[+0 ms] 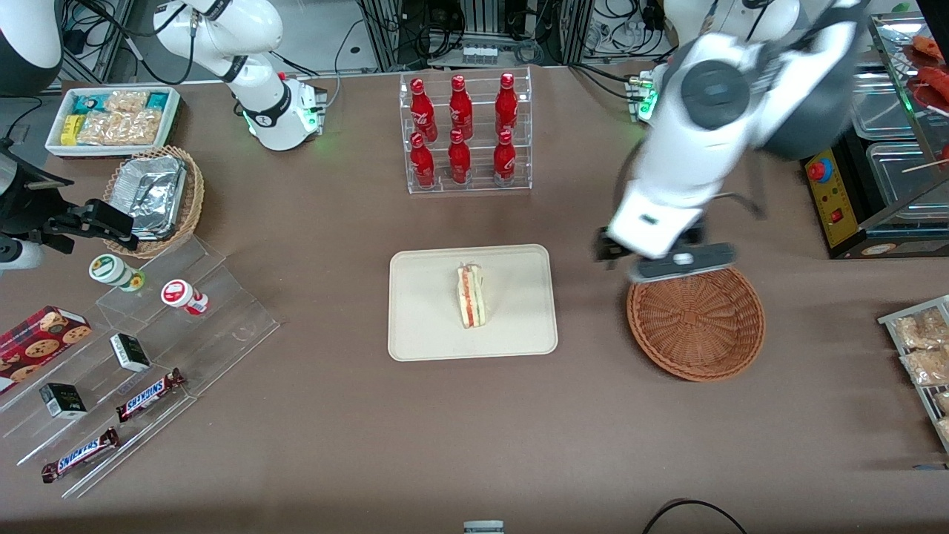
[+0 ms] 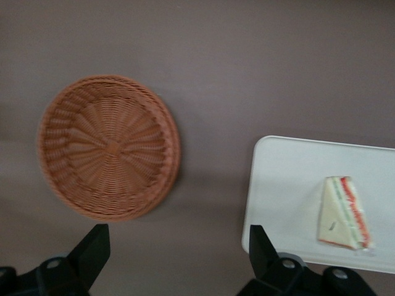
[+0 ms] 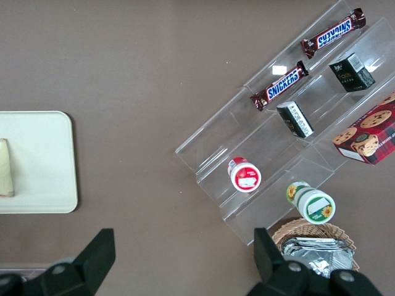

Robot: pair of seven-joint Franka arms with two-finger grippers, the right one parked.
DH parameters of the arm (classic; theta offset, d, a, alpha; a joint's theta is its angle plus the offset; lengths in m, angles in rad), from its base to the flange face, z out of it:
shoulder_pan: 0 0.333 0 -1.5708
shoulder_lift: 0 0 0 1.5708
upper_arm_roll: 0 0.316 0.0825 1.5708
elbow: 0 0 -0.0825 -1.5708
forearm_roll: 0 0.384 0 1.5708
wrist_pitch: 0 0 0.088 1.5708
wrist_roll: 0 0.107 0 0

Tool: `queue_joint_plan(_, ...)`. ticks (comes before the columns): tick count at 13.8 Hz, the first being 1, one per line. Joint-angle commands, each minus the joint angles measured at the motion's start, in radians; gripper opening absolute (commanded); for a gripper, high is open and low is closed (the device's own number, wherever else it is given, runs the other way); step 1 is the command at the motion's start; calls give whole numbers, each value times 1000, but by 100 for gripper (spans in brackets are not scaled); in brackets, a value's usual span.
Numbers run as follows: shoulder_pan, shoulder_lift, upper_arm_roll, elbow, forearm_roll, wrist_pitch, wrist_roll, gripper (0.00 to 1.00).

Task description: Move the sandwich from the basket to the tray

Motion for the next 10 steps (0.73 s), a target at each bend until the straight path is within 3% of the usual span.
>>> queue_joint_plan(1, 124, -112, -15, -70, -10, -44, 133, 100)
queue_joint_plan(5, 292, -185, -13, -68, -83, -143, 369, 100)
queue_joint_plan(10, 385, -211, -4, -62, -88, -180, 434, 100)
